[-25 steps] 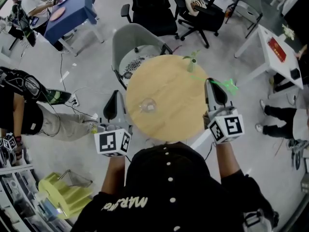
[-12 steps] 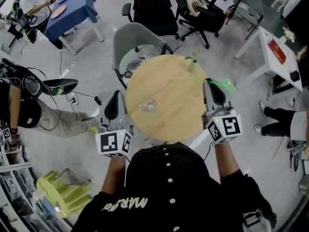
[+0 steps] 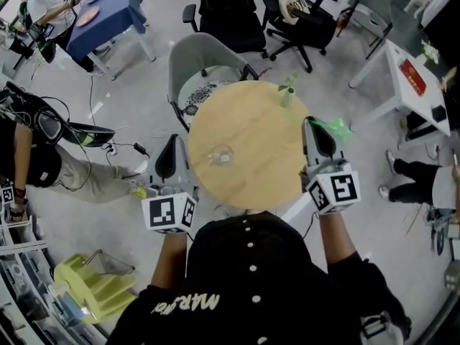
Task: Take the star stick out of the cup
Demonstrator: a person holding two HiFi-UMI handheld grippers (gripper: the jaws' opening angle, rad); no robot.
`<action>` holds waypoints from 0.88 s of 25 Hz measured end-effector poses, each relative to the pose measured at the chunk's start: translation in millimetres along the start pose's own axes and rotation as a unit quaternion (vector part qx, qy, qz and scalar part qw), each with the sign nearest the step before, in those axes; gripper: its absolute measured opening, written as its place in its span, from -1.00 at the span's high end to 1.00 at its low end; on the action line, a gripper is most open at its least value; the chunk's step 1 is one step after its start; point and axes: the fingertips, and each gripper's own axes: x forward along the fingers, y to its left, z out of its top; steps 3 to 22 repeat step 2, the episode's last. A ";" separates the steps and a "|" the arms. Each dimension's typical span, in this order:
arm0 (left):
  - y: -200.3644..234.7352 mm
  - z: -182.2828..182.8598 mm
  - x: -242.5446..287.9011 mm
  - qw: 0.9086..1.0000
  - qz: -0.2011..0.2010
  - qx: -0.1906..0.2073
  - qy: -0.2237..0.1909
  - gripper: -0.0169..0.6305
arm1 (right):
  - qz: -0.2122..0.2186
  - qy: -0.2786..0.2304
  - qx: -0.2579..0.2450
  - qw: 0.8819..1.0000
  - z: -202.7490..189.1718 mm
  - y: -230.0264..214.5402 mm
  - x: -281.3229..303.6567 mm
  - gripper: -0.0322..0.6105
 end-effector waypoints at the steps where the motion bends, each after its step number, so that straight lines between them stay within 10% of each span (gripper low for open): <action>1: 0.0 0.3 -0.4 1.000 0.000 0.000 0.000 0.94 | 0.000 0.000 0.000 1.000 0.3 0.3 0.0 0.85; 22: 0.0 0.6 -0.9 1.000 0.001 0.000 -0.001 0.94 | 0.001 0.000 -0.001 1.000 0.5 0.7 0.0 0.85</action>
